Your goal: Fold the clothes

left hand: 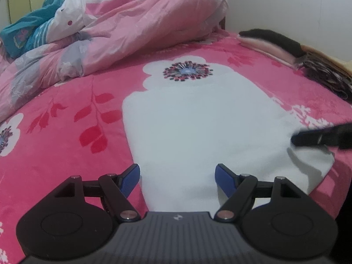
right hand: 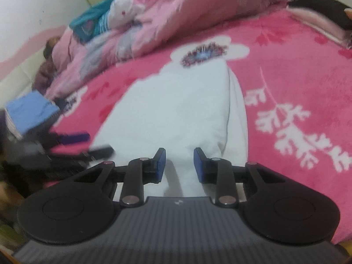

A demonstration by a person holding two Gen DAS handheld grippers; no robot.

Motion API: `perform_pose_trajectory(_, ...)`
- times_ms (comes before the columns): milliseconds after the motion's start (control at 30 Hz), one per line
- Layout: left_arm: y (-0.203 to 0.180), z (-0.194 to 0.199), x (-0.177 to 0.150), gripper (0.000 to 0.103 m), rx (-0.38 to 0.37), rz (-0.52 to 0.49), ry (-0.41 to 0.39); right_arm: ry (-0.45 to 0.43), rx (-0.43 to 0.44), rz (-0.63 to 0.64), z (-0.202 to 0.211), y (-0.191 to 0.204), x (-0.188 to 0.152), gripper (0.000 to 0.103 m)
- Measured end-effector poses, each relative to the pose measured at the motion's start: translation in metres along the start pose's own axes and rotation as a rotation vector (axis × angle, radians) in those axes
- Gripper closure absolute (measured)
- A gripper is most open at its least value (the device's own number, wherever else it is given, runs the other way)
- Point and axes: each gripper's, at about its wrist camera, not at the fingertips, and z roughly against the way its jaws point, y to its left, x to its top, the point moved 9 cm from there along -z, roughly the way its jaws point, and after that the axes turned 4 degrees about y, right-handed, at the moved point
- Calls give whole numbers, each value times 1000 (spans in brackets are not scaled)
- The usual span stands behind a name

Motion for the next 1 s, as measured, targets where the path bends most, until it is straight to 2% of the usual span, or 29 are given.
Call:
perform_pose_trajectory(67,-1,-1,-1,26,2,-6,1,-21,0,-16,2,-5,4,76)
perform_pose_trajectory(200,1,2,2,26,4,7,0,9,-39,-55,-12,-27,1,77)
perform_pose_trajectory(367,14,10,11,24,3,47,-19,-52,18,-160,6,-44,20,75)
perform_pose_trajectory(467,27,5,17,19,-9,73,6,-57,41,-251,5,-67,32,70)
perform_pose_trajectory(533,32,-4,20,18,2,84,41,-40,91,-328,-2,-82,37,56)
perform_pose_trajectory(633,40,-16,25,17,24,102,92,4,120,-406,-17,-96,43,54)
perform_pose_trajectory(767,42,-26,25,17,50,121,139,50,131,-421,-35,-96,46,52)
perform_pose_trajectory(1000,42,-31,24,11,82,120,164,103,116,-394,-55,-86,45,40)
